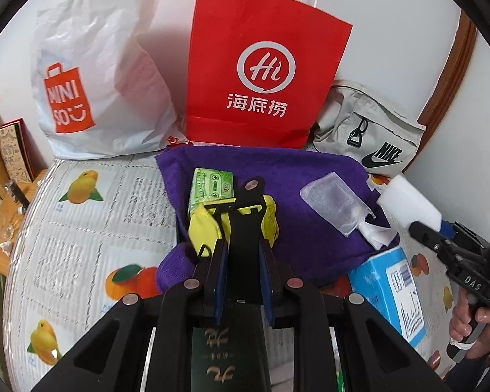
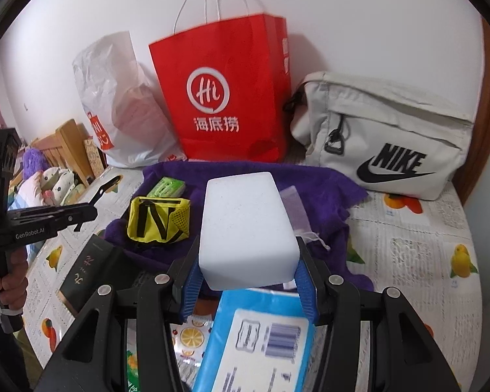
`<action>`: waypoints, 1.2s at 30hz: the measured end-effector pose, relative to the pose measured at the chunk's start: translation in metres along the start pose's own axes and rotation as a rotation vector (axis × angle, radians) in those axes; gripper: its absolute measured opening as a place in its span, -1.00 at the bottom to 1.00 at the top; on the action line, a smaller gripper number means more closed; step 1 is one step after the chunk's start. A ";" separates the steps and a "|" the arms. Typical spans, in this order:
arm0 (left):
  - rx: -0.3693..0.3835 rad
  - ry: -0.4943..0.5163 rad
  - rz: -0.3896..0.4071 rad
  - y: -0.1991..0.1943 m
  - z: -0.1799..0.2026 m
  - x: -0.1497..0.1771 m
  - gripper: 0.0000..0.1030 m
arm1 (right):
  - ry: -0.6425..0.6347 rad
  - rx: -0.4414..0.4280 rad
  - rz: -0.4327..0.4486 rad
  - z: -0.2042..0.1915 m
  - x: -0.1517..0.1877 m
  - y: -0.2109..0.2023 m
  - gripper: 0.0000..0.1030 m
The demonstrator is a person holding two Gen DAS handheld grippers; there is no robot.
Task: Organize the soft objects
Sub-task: 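Carry the foam block onto the purple towel with the right tool while the left tool carries the strap there, then open both tools to release the foam block and black strap on the towel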
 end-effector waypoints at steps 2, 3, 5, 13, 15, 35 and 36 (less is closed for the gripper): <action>0.005 0.002 -0.006 0.007 0.001 -0.005 -0.65 | -0.009 0.006 -0.017 0.001 -0.001 0.012 -0.02; 0.009 0.002 -0.008 0.011 0.001 -0.007 -0.65 | -0.013 0.006 -0.028 0.001 -0.001 0.018 -0.02; 0.013 0.001 -0.014 0.018 0.000 -0.011 -0.65 | -0.022 0.009 -0.049 0.002 -0.001 0.030 -0.02; 0.025 0.008 -0.041 0.050 0.003 -0.026 -0.65 | -0.032 0.003 -0.092 0.005 -0.003 0.061 -0.02; 0.026 0.010 -0.043 0.058 0.004 -0.030 -0.65 | -0.032 -0.001 -0.103 0.005 -0.003 0.068 -0.02; 0.044 -0.025 -0.140 0.110 -0.005 -0.027 -0.64 | -0.032 0.021 -0.219 0.008 0.009 0.108 0.01; 0.048 -0.025 -0.140 0.109 -0.005 -0.027 -0.64 | -0.032 0.021 -0.220 0.008 0.009 0.109 0.02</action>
Point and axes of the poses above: each gripper's, at about its wrist camera, not at the fingertips, and y roughly the way its jaws point, z to its right, x to its underside, the point moved 10 cm from there along y, roughly the way its jaws point, and after that the axes turned 12 degrees about y, right-handed, at the moved point
